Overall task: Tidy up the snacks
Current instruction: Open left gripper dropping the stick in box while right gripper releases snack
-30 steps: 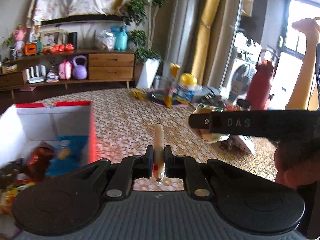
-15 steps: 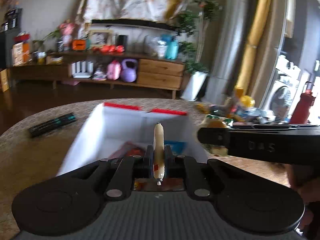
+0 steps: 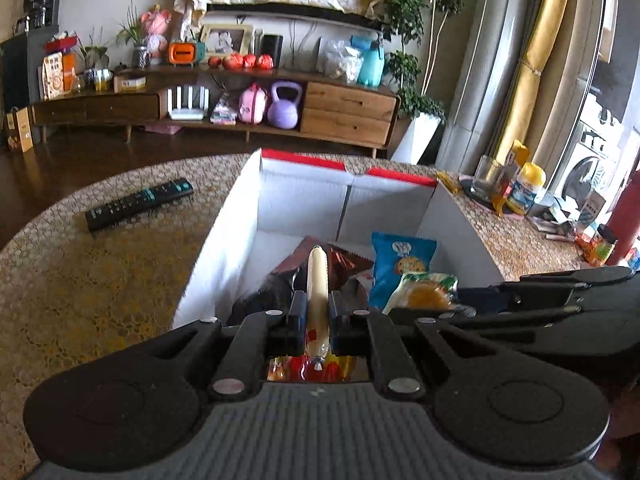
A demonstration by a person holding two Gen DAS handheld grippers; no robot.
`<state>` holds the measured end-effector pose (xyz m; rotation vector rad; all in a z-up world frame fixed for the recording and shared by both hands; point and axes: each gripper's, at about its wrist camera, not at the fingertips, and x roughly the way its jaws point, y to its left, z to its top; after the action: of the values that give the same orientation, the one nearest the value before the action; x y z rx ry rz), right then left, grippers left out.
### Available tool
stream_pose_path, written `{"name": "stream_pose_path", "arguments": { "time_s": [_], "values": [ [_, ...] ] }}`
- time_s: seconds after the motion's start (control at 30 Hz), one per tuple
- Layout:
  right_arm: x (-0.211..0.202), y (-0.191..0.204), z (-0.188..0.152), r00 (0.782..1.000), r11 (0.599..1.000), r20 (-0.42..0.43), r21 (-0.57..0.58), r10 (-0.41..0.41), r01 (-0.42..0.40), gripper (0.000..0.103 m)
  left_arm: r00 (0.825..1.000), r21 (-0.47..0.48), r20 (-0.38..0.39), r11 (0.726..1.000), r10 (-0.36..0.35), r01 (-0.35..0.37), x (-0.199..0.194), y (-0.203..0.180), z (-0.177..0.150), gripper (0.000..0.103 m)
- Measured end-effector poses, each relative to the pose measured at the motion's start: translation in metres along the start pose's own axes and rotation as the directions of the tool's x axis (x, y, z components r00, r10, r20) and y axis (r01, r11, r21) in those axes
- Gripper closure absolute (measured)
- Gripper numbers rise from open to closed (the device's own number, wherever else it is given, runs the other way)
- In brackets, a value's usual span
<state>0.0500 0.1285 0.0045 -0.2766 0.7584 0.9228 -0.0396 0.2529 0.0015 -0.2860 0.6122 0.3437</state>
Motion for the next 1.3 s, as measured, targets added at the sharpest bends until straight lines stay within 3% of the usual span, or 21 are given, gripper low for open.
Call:
{"name": "stream_pose_path", "arguments": {
  "time_s": [0.37,0.67,0.87,0.97,1.03,1.13,1.23,1.3],
  "values": [
    [0.004,0.009,-0.003,0.999,0.996,-0.020,-0.081,-0.036,0.035,0.066,0.999,0.021,-0.050,1.000,0.017,-0.016,0.012,0.003,-0.006,0.092],
    [0.017,0.026,-0.008,0.990,0.971,-0.088,-0.222,-0.107,0.085,0.065,0.993,0.039,-0.103,0.998,0.050,-0.046,0.024,0.003,-0.011,0.092],
    [0.017,0.025,-0.007,0.989,0.972,-0.106,-0.223,-0.101,0.075,0.065,0.993,0.038,-0.110,0.998,0.051,-0.047,0.023,0.003,-0.012,0.092],
    [0.008,0.024,-0.007,0.990,0.969,-0.077,-0.229,-0.115,0.095,0.050,0.994,0.035,-0.101,0.998,0.051,-0.048,0.019,0.002,-0.011,0.092],
    [-0.001,0.021,-0.006,0.993,0.971,-0.054,-0.218,-0.107,0.093,0.047,0.994,0.020,-0.095,0.999,0.048,-0.047,0.015,0.001,-0.009,0.090],
    [-0.017,0.016,-0.007,0.994,0.972,-0.010,-0.210,-0.113,0.108,0.047,0.996,0.020,-0.079,0.999,0.048,-0.046,0.009,-0.004,-0.005,0.084],
    [-0.037,0.006,-0.009,0.992,0.974,0.039,-0.188,-0.119,0.125,0.047,0.997,0.018,-0.060,0.999,0.041,-0.040,0.001,-0.013,-0.001,0.071],
    [-0.051,-0.003,-0.012,0.990,0.977,0.077,-0.166,-0.121,0.132,0.047,0.999,0.015,-0.035,0.999,0.035,-0.035,-0.004,-0.021,0.002,0.049]
  ]
}}
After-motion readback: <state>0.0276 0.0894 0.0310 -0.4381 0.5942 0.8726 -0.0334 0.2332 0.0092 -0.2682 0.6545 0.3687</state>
